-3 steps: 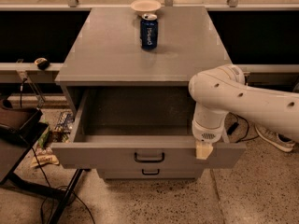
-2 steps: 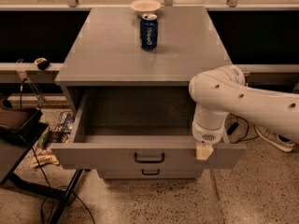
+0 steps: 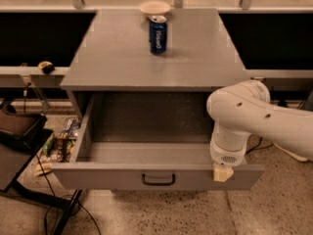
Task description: Open top drawer
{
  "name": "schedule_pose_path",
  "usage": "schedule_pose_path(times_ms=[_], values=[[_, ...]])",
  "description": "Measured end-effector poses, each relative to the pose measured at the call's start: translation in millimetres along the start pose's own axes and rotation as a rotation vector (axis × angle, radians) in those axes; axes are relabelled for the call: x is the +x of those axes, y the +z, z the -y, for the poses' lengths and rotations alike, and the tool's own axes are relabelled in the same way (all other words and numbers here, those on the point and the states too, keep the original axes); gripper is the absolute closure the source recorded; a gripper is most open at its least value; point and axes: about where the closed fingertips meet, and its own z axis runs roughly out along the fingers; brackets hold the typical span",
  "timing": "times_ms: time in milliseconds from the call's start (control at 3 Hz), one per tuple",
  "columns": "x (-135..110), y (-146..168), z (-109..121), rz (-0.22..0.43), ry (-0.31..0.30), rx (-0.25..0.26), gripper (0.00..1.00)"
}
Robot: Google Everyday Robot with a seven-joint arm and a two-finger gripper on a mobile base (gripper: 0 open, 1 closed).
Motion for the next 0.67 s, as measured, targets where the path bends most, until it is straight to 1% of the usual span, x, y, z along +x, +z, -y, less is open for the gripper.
schedule_pose_path(times_ms=[333, 667], values=[[-1, 0, -1, 0.0, 0.0, 0.0, 1.0], [5, -1, -11, -0.014, 0.006, -0.003, 1.0]])
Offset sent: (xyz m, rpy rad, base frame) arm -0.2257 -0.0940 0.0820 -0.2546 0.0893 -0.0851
